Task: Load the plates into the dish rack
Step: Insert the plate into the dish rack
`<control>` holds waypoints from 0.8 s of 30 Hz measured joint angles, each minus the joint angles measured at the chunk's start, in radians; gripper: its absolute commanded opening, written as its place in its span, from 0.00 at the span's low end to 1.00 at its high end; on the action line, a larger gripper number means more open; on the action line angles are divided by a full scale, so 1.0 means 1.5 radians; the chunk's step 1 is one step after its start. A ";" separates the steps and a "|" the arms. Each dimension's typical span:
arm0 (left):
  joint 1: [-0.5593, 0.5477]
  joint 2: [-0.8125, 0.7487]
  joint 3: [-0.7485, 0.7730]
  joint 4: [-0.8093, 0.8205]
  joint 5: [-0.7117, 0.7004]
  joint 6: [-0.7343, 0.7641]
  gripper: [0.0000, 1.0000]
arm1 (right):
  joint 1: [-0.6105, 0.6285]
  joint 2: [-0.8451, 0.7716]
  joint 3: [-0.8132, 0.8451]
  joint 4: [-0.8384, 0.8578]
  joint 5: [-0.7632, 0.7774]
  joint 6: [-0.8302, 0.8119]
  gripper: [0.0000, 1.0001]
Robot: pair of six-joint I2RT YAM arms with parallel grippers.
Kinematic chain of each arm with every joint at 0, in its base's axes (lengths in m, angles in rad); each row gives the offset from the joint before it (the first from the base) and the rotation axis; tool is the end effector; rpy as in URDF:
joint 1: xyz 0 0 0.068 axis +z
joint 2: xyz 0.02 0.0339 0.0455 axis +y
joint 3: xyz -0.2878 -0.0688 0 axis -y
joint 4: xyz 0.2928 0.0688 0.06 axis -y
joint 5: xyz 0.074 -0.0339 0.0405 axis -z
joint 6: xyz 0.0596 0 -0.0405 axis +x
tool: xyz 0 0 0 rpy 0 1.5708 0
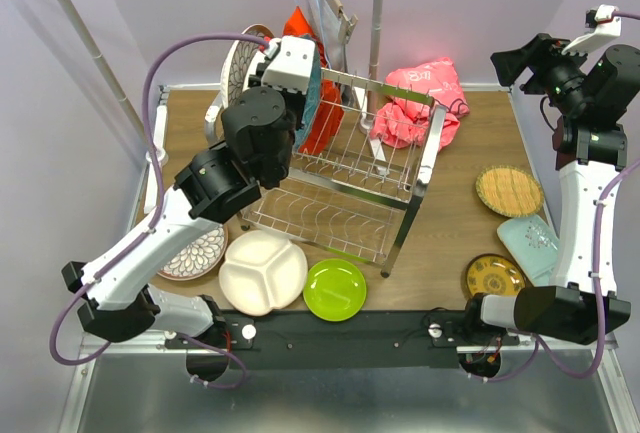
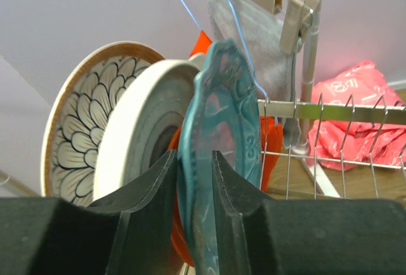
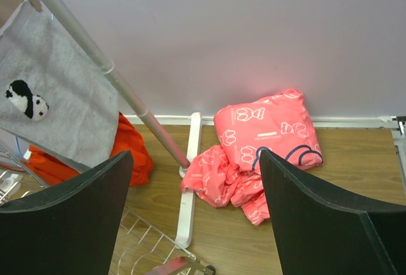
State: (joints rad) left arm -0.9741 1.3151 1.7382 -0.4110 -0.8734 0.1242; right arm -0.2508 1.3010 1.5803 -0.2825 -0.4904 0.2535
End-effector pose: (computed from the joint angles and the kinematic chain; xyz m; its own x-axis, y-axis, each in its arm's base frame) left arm 0.2074 -0.2240 0.5682 0.0192 0.1133 -0.9934 0.0989 0.9885 0.1147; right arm 0.3313 -0.0559 0.5289 -0.0625 0.2444 -0.9677 -0.2289 0.9402 0.2523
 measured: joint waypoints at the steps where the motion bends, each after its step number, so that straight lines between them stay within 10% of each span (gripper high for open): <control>1: 0.000 0.000 0.006 0.001 0.000 0.000 0.39 | 0.000 0.000 0.000 0.000 0.000 0.000 0.89; 24: 0.001 -0.003 0.145 0.005 0.018 0.000 0.65 | 0.000 -0.005 -0.012 -0.001 -0.006 -0.013 0.90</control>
State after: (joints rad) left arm -0.9726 1.3106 1.9564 -0.4042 -0.8463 0.1246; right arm -0.2508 1.2938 1.5616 -0.2832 -0.4995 0.2333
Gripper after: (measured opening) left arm 0.623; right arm 0.900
